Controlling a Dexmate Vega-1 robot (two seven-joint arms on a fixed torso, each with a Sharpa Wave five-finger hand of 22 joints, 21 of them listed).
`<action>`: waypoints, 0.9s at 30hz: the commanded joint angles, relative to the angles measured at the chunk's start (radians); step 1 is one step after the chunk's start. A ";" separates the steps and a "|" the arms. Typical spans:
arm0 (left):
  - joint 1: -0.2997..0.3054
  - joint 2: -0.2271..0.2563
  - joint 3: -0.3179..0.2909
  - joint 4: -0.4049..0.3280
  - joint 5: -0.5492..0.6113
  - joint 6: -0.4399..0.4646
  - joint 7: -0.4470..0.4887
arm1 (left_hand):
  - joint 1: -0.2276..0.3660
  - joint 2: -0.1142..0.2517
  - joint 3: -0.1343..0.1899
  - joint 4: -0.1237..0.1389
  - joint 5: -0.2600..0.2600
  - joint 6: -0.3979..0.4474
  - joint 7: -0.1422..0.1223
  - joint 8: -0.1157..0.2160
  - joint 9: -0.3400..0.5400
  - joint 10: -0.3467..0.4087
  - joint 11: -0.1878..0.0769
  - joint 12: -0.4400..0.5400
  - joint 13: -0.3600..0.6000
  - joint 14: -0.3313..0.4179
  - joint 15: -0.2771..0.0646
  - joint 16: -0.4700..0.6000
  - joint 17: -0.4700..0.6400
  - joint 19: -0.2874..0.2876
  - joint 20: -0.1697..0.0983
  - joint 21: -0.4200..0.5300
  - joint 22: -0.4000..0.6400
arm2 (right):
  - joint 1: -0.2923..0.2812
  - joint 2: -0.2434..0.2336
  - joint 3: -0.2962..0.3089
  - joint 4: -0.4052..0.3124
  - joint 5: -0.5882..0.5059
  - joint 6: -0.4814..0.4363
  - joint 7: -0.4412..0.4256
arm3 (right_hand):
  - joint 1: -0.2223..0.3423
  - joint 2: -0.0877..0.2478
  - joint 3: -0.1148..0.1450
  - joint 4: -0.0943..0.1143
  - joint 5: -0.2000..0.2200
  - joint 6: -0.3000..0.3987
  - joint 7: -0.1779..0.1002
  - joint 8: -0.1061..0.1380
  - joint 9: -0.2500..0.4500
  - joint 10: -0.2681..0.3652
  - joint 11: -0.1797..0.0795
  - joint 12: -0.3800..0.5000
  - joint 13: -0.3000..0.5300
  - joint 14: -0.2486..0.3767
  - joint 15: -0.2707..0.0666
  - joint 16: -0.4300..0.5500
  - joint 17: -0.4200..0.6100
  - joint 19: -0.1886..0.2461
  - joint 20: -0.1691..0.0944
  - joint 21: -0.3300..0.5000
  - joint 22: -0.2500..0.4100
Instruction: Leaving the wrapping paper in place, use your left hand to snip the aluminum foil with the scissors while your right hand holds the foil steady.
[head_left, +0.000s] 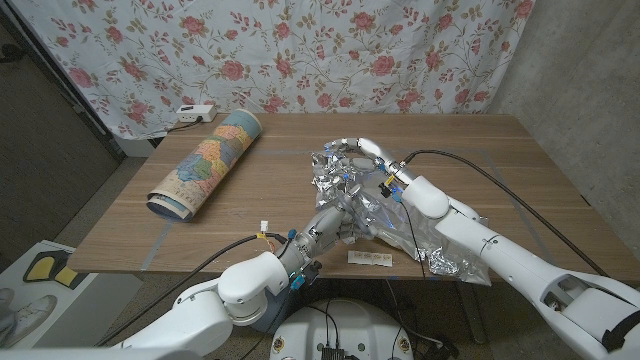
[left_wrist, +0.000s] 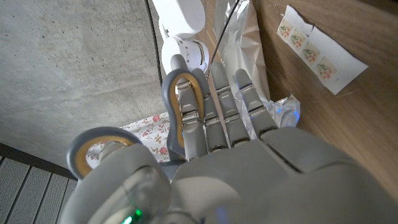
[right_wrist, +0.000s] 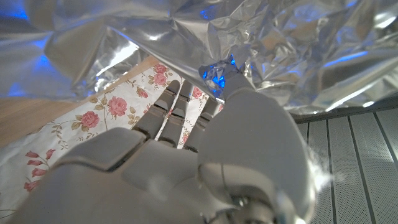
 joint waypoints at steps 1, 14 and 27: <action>0.004 -0.019 0.001 0.009 0.012 -0.020 0.007 | 0.150 0.030 0.155 -0.027 -0.065 -0.038 0.028 -0.004 0.015 0.025 -0.027 0.018 0.043 0.004 -0.011 0.015 0.013 -0.011 -0.002 0.021 0.013 | -0.004 -0.008 0.000 -0.022 -0.006 -0.014 0.004 | 0.001 0.002 -0.005 -0.002 0.002 0.006 -0.001 -0.002 0.000 0.011 -0.002 0.005 0.002 0.008 -0.192 -0.002 0.002 0.001 0.000 0.000 0.003; 0.034 -0.048 0.002 -0.002 0.067 -0.044 0.074 | 0.380 0.024 0.536 -0.070 -0.212 -0.025 -0.023 0.005 0.058 0.040 -0.066 0.035 0.072 0.051 -0.066 0.004 0.039 -0.001 -0.025 0.093 0.038 | -0.002 -0.009 -0.001 -0.037 -0.014 -0.024 0.004 | -0.001 0.001 -0.007 -0.001 0.002 0.008 -0.001 -0.002 0.001 0.013 -0.001 0.000 0.005 0.010 -0.192 -0.007 0.004 0.001 -0.001 0.000 0.003; 0.038 -0.053 0.001 0.026 0.089 -0.112 0.029 | 0.429 0.028 0.685 -0.015 -0.263 -0.095 -0.069 0.014 0.117 -0.002 -0.085 0.049 0.139 0.039 -0.101 -0.009 0.086 -0.011 -0.057 0.149 0.055 | 0.007 -0.010 -0.011 -0.047 -0.030 -0.052 0.010 | 0.001 0.002 -0.007 -0.001 0.002 0.008 -0.001 -0.002 0.001 0.015 -0.002 -0.002 0.008 0.011 -0.192 -0.011 0.006 0.000 -0.003 -0.001 0.003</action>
